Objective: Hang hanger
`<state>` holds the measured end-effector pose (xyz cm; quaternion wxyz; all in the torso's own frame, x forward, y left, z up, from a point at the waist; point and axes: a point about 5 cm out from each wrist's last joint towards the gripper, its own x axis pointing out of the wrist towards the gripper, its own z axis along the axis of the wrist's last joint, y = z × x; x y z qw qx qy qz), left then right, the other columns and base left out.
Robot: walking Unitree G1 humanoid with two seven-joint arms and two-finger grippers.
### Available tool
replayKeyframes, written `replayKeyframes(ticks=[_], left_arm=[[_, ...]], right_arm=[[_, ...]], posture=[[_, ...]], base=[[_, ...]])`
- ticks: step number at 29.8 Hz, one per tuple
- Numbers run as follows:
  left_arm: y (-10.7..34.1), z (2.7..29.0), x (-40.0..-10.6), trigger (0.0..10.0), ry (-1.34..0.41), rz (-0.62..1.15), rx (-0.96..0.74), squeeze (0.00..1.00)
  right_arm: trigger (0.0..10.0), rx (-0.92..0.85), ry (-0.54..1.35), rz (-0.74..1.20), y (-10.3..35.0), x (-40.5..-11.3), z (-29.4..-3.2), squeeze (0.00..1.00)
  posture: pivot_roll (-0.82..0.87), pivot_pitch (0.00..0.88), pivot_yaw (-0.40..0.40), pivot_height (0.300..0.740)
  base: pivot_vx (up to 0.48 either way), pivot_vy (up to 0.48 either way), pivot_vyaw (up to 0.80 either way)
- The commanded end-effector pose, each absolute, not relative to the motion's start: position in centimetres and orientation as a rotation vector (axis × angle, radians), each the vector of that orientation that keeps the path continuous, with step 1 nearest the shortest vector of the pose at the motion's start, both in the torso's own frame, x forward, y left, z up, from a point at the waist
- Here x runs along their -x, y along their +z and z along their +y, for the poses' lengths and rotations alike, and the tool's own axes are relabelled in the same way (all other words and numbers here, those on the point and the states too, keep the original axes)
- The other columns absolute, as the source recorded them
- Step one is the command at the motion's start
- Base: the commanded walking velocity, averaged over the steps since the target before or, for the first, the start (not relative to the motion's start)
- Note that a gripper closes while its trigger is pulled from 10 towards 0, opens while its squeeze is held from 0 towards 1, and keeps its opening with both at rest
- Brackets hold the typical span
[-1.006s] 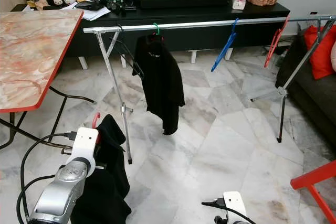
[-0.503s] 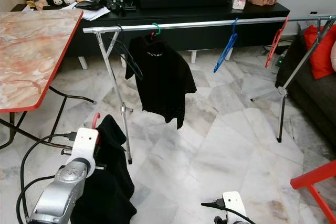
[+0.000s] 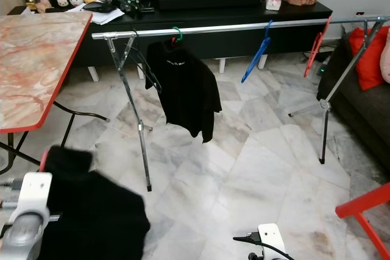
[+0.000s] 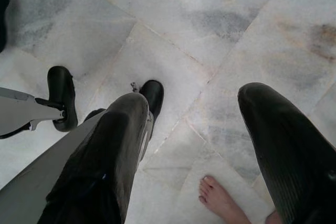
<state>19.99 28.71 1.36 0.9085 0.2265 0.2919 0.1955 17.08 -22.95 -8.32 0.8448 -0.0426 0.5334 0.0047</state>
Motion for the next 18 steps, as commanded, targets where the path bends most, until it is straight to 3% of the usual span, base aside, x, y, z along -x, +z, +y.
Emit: replayKeyframes(ticks=[1,13,14,18], left_arm=[[-0.4,28.9,-18.5,10.0,0.391,0.666,-0.512,0.0],[-7.7,27.6,-11.2,10.0,0.36,0.998,-0.386,0.0],[-8.2,27.2,-10.6,10.0,0.341,1.027,-0.371,0.0],[-9.3,26.4,-9.2,10.0,0.317,1.101,-0.337,0.0]], right_arm=[[10.0,0.088,0.005,1.13,-8.4,-16.9,-23.1,0.0],[10.0,0.095,0.004,1.134,-8.4,-16.8,-23.1,0.0],[10.0,0.09,0.0,1.132,-8.4,-16.8,-23.1,1.0],[10.0,0.087,0.0,1.131,-8.4,-16.8,-23.1,1.0]], posture=[[0.05,0.0,0.03,0.74],[0.05,0.0,0.033,0.74],[0.04,0.0,0.034,0.74],[0.03,0.0,0.037,0.74]], base=[[0.0,0.0,0.0],[0.0,0.0,0.0],[0.0,0.0,0.0],[0.0,0.0,0.0]])
